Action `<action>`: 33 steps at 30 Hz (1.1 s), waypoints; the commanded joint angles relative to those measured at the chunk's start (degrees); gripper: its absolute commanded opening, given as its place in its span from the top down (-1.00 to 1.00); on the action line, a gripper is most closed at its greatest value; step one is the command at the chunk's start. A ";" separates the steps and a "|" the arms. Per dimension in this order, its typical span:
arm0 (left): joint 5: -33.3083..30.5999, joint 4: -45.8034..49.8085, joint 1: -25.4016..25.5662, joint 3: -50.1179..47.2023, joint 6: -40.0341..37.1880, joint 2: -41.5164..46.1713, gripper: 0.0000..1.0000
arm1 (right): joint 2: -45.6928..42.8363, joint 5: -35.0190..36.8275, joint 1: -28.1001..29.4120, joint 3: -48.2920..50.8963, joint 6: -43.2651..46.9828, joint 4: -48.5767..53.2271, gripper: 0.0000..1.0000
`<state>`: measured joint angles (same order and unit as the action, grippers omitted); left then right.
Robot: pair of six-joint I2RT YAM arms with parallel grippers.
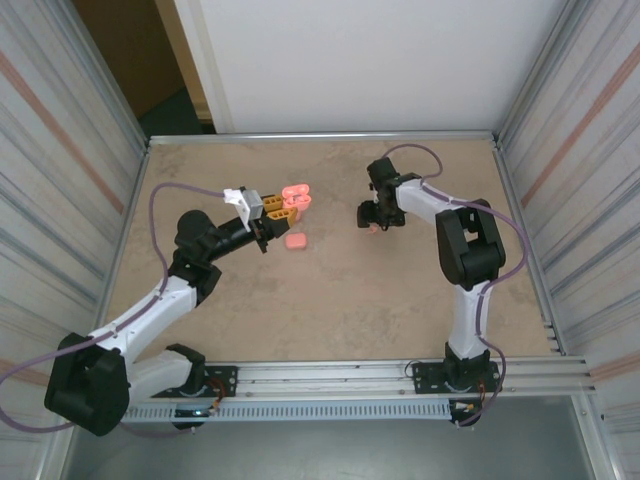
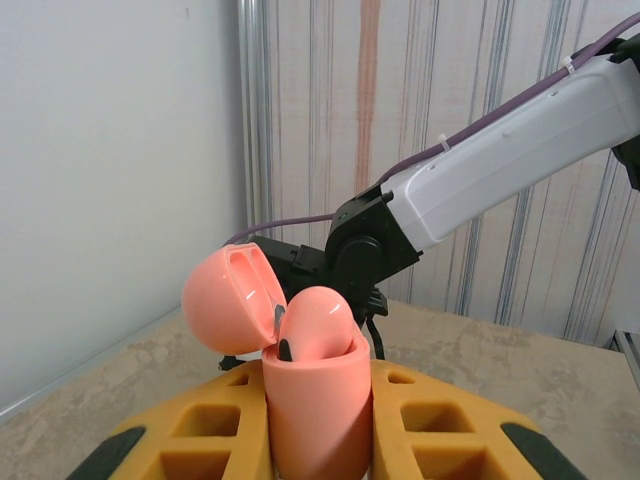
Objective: Insert the wireless bluetooth earbuds into the charging case
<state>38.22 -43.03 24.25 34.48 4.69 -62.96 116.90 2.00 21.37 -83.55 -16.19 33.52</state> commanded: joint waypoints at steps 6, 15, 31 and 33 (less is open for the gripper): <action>-0.34 -0.13 0.36 1.73 -1.24 1.53 1.00 | 1.64 3.90 0.79 -0.52 2.46 3.92 -0.44; -0.41 -0.30 0.30 1.25 -0.95 1.59 1.00 | 0.80 4.85 0.99 1.27 2.91 4.89 -0.40; -0.61 -0.39 0.35 1.39 -0.78 1.53 1.00 | -2.14 5.47 0.94 4.22 3.09 6.03 -0.16; -0.60 -0.39 0.34 1.43 -0.71 1.67 1.00 | -2.20 5.67 0.95 4.19 3.09 6.25 -0.10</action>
<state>38.22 -42.98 24.25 34.48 4.47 -62.96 116.09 5.80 22.24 -80.60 -14.33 35.22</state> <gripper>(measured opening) 0.222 0.560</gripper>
